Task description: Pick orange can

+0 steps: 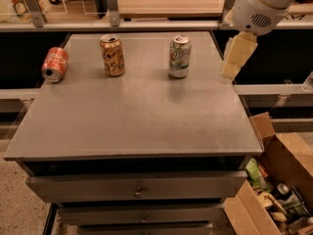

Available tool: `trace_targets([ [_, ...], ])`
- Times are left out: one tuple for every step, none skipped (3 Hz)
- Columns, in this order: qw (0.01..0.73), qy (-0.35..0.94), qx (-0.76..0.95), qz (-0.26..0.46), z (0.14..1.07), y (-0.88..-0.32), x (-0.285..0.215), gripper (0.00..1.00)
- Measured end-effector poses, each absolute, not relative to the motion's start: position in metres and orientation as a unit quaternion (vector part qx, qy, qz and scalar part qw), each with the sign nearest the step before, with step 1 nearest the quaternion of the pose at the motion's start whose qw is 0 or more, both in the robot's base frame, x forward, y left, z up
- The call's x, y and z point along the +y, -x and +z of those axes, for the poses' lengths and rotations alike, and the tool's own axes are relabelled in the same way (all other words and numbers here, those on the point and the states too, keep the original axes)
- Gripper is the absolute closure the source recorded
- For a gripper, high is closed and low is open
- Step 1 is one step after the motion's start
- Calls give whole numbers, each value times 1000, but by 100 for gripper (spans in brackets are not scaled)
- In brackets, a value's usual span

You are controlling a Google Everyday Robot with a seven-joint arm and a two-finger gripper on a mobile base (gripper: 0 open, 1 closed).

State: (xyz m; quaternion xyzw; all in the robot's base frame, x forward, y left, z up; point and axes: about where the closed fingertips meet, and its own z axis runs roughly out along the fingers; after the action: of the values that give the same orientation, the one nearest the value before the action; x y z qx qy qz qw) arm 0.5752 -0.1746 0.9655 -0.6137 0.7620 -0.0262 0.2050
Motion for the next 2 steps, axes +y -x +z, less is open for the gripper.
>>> trace_targets([
  [221, 621, 752, -22, 965, -613, -155, 0],
  [238, 628, 741, -11, 964, -644, -131, 0],
])
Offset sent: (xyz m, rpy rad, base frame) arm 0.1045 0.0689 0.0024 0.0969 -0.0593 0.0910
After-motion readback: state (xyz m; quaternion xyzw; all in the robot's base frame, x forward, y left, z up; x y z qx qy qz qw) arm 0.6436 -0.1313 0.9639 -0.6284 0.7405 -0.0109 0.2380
